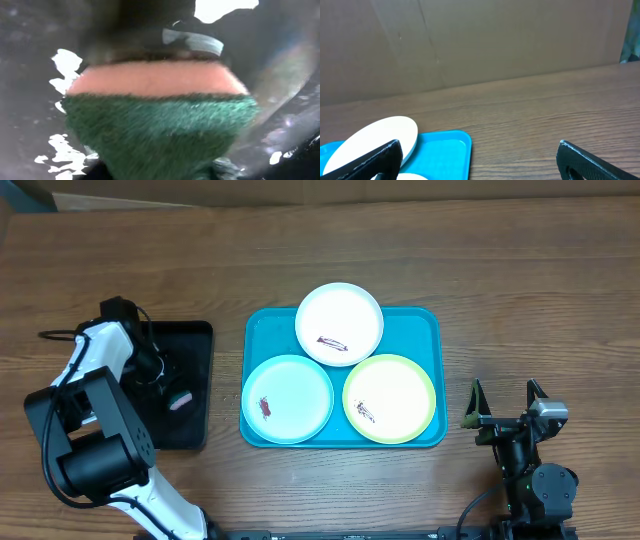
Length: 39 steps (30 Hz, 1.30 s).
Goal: Clean dirty plates on tray and stack at the side
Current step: 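Grasp the sponge with the left gripper and lift it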
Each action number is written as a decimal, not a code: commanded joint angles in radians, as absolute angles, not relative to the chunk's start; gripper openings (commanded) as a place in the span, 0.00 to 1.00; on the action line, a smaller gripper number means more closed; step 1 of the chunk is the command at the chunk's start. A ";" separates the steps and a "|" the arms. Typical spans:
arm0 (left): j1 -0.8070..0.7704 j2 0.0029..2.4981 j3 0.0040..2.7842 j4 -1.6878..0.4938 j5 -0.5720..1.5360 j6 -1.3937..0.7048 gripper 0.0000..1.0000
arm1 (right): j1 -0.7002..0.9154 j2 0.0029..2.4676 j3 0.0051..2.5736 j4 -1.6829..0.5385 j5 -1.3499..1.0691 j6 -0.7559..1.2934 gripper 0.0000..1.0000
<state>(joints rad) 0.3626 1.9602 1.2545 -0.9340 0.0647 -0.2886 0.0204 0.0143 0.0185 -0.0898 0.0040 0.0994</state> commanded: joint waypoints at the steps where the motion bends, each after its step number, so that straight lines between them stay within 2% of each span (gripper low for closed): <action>1: 0.367 2.004 1.248 -0.923 0.066 -0.292 1.00 | 0.017 0.005 0.008 -0.084 0.002 0.093 1.00; 9: 0.367 2.004 1.248 -0.903 -0.010 -0.292 1.00 | 0.017 0.005 0.008 -0.084 0.002 0.093 1.00; 15: 0.367 2.004 1.248 -0.903 -0.010 -0.292 0.62 | 0.017 0.005 0.008 -0.084 0.002 0.093 1.00; 17: 0.367 2.004 1.248 -0.904 -0.010 -0.292 0.56 | 0.017 0.005 0.008 -0.084 0.002 0.093 1.00; 20: 0.367 2.004 1.248 -0.904 -0.008 -0.292 0.40 | 0.017 0.005 0.008 -0.084 0.002 0.093 1.00; 25: 0.367 2.004 1.249 -0.903 -0.011 -0.292 0.23 | 0.017 0.005 0.008 -0.084 0.002 0.093 1.00; 27: 0.368 2.004 1.255 -0.906 -0.013 -0.291 0.04 | 0.017 0.005 0.008 -0.084 0.002 0.093 1.00; 32: 0.368 1.995 1.332 -0.973 -0.011 -0.292 0.04 | 0.017 0.005 0.008 -0.084 0.002 0.093 1.00; 39: 0.368 1.972 1.592 -1.200 -0.005 -0.294 0.04 | 0.017 0.005 0.008 -0.084 0.002 0.093 1.00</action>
